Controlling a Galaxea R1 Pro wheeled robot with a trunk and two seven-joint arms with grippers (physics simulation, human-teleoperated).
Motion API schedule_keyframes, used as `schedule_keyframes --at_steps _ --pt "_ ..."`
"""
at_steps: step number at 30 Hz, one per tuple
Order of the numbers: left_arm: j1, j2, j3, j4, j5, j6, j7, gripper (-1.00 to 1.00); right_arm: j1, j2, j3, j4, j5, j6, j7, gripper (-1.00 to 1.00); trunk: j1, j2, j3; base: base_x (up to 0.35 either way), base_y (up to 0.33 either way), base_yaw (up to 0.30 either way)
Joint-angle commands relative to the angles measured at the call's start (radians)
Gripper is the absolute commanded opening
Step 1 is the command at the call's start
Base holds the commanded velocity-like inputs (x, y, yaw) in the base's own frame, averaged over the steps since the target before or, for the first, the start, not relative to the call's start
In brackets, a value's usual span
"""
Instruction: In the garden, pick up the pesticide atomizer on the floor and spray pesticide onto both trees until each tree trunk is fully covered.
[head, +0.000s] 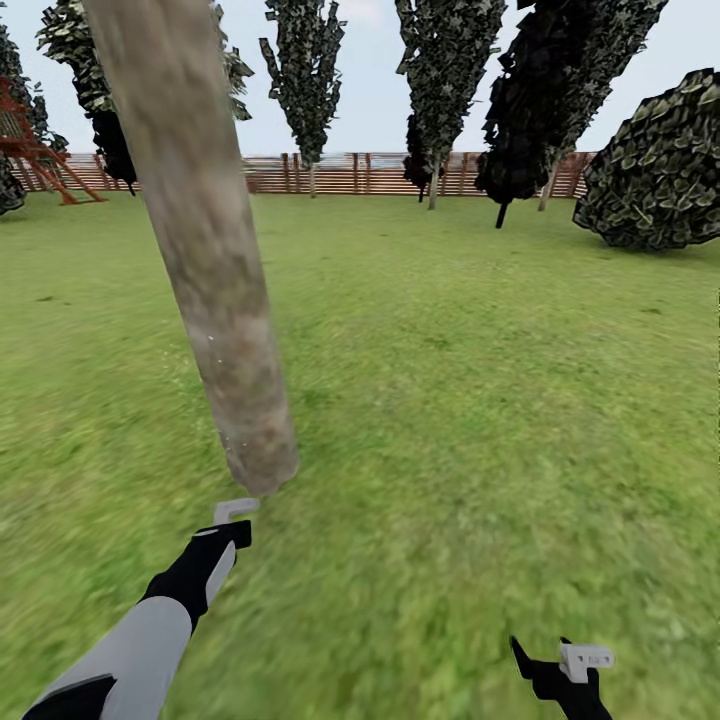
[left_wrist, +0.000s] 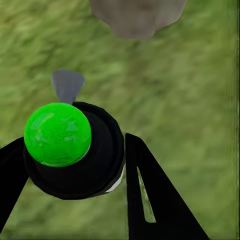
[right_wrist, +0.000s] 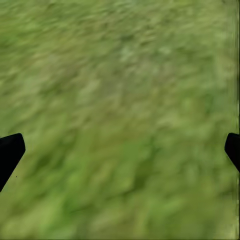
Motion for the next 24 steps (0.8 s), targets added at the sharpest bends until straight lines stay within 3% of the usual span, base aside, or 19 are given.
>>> schedule_keyframes --at_steps 1,7,24 --pt "0.0 0.0 0.0 0.0 0.0 0.0 0.0 -1.0 0.0 0.0 0.0 0.0 0.0 0.0 0.0 1.0 0.0 0.0 0.0 0.0 -0.274 0.0" --pt "0.0 0.0 0.0 0.0 0.0 0.0 0.0 -1.0 0.0 0.0 0.0 0.0 0.0 0.0 0.0 1.0 0.0 0.0 0.0 0.0 -0.274 0.122" --pt "0.0 0.0 0.0 0.0 0.0 0.0 0.0 -1.0 0.0 0.0 0.0 0.0 0.0 0.0 0.0 1.0 0.0 0.0 0.0 0.086 -0.274 0.276"
